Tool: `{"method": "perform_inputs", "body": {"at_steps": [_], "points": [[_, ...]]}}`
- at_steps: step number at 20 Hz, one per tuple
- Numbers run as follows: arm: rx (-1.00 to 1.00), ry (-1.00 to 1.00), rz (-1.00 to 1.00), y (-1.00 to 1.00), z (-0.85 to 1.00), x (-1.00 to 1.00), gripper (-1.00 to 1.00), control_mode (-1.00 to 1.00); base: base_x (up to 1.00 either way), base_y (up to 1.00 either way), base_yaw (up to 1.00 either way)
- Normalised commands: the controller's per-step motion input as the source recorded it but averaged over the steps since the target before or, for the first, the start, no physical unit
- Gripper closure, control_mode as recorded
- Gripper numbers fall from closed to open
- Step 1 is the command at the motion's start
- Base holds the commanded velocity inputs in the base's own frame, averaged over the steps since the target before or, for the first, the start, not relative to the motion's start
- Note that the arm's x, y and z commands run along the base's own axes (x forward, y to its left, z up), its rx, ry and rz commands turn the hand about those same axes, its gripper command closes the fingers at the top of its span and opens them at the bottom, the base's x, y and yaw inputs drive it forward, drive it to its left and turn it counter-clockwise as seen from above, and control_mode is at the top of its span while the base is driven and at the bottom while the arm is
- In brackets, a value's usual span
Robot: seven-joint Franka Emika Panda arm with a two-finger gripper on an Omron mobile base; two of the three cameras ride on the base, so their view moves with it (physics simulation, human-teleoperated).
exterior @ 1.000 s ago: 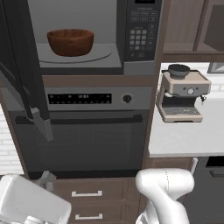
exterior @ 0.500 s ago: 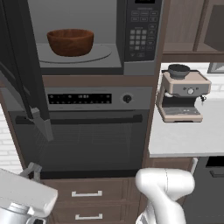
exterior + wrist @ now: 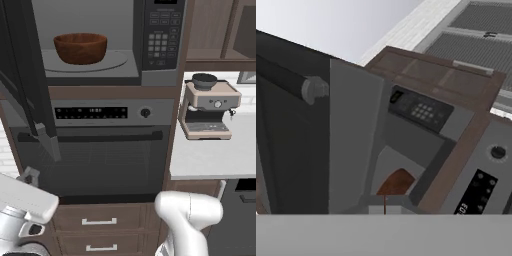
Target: Open the microwave, place the bowl with waffle inside the microwave, then close the microwave door and turn it on.
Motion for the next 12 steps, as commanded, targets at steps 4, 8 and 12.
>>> {"method": "perform_inputs", "body": {"at_steps": [4,8,12], "points": [[0.00,-0.07,-0.04,0.14,0.12,0.18,1.00,-1.00,0.00,0.00,0.00],[0.00,-0.10,-0.03,0.09,0.23,0.12,1.00,-1.00,0.00,0.00,0.00],[0.03,-0.13,-0.02,0.00,0.24,0.01,1.00,-1.00,0.00,0.00,0.00]]}}
